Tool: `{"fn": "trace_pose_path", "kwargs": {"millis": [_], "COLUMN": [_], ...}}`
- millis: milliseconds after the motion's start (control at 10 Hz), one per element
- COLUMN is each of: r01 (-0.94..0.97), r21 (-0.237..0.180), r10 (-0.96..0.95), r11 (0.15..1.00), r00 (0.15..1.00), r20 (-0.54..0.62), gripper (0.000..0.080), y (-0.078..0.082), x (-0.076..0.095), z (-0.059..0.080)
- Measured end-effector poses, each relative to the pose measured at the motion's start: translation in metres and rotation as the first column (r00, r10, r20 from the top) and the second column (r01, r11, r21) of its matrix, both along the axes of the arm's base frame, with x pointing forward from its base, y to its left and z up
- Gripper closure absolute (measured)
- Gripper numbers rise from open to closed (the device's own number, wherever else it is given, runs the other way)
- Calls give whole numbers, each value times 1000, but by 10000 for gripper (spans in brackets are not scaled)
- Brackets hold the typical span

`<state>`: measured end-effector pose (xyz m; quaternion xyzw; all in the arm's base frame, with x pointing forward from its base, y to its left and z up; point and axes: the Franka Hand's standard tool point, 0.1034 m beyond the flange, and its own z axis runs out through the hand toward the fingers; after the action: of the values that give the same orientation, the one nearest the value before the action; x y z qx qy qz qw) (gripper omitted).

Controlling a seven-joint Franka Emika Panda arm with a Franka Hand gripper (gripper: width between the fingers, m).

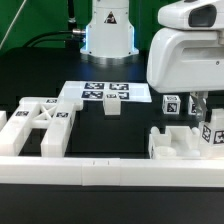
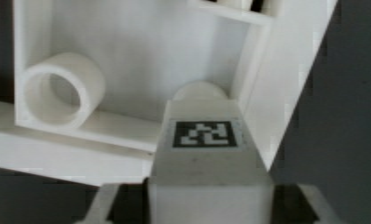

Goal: Assemble chair

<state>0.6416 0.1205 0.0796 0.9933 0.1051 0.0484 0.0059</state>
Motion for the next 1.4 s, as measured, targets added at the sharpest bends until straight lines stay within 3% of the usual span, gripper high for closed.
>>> {"fn": "trace_pose_path", "kwargs": {"millis": [300,600,900,1400], "r01": [95,422,718,917], "r21": [12,48,76,92], "r10": [-95,-422,-718,-916], "r11": [995,905,692,389], "r00": [996,907,696,396], "r20": [-1,-12,-34,-68], "gripper": [515,515,515,515], "y": [0,0,1,1], "x": [0,0,-1,0], "z": [0,0,0,1]}}
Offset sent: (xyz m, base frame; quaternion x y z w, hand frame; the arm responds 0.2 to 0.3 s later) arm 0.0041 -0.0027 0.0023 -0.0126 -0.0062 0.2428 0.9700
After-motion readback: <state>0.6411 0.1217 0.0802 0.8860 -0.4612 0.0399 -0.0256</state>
